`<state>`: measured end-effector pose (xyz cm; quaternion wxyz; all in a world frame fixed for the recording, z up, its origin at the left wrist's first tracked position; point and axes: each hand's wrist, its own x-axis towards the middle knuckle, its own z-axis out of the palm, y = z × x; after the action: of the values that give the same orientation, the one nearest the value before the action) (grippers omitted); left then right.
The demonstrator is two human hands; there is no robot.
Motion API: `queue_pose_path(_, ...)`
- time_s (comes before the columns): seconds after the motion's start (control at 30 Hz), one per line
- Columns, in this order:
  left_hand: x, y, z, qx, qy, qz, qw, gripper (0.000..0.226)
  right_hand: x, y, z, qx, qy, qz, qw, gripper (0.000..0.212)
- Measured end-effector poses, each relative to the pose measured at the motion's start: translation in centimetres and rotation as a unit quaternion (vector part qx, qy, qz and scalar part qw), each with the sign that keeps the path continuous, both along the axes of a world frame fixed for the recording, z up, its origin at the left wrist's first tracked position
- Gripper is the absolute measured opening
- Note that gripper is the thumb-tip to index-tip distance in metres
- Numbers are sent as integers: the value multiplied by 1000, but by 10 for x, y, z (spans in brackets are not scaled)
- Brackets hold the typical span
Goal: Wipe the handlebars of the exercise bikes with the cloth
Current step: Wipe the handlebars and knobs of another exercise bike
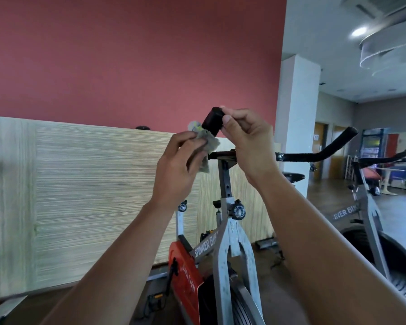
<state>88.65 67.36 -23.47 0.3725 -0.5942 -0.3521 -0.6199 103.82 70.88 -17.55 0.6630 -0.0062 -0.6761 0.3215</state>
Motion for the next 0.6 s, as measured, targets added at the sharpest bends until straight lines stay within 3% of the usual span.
queue_pose_path(0.17, 11, 1, 21, 81, 47, 3, 996, 19, 1, 4, 1, -10, -5, 1, 1000, 13)
queue_pose_path(0.37, -11, 20, -16, 29, 82, 37, 996, 21, 0, 1, 0, -12, 0, 15, 1000, 12)
queue_pose_path(0.5, 1, 12, -2, 67, 51, 17, 996, 19, -1, 3, 0, -10, 11, 12, 1000, 12)
queue_pose_path(0.6, 4, 10, 5, 65, 46, 15, 997, 29, -5, 4, -3, -6, 27, -13, 1000, 14)
